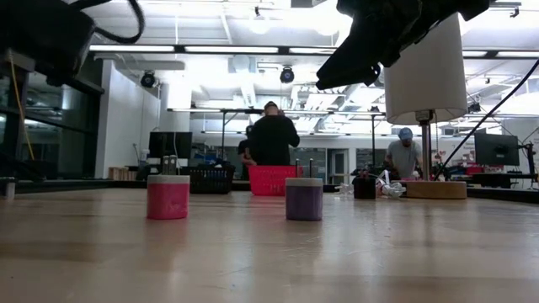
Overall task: Pick & Place Office items
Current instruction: Put the blue charger adapter into the red basket
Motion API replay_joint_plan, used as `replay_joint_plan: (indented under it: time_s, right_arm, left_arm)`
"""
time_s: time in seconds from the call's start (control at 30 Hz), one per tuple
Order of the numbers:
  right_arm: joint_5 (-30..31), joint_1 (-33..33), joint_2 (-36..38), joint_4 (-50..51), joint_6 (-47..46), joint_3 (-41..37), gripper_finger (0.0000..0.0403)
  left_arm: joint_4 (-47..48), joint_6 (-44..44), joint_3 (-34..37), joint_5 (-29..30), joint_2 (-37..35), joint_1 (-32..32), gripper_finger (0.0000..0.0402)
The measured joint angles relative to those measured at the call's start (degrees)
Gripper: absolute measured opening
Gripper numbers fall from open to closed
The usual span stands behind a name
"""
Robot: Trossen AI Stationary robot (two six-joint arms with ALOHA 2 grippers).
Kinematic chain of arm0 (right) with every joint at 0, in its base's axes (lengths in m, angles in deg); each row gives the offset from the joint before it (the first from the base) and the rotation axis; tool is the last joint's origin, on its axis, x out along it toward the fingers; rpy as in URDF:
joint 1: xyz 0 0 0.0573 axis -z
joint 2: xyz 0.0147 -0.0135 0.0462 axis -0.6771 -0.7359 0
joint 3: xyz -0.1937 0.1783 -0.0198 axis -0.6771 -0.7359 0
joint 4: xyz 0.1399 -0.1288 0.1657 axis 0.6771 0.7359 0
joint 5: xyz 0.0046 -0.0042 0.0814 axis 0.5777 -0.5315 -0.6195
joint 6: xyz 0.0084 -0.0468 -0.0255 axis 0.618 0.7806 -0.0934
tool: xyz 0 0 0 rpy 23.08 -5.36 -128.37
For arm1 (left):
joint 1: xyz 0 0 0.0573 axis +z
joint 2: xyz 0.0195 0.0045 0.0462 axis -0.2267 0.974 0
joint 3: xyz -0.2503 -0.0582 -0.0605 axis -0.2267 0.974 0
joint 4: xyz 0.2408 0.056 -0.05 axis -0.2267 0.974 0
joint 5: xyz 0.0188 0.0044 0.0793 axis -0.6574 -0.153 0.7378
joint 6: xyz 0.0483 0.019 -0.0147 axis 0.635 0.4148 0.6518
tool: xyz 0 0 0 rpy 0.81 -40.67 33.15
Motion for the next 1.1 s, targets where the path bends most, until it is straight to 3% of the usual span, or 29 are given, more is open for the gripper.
replay_joint_plan:
  time_s: [0.3, 0.47, 0.77, 1.1]
  right_arm:
    - [0.0, 0.0, 0.0, 0.0, 0.0, 0.0, 0.0159]
    - [0.0, 0.0, 0.0, 0.0, 0.0, 0.0, 0.0159]
    - [0.0, 0.0, 0.0, 0.0, 0.0, 0.0, 0.0159]
    - [0.0, 0.0, 0.0, 0.0, 0.0, 0.0, 0.0159]
  left_arm:
    - [4.1, 7.2, 0.0, 3.5, -6.4, 4.4, 0.0138]
    - [6.6, 15.6, 0.0, 5.3, -10.7, 8.9, 0.0138]
    - [6.7, 36.4, 0.0, 5.8, -15.4, 22.4, 0.0138]
    - [6.2, 52.0, 0.0, 1.1, -15.6, 37.0, 0.0138]
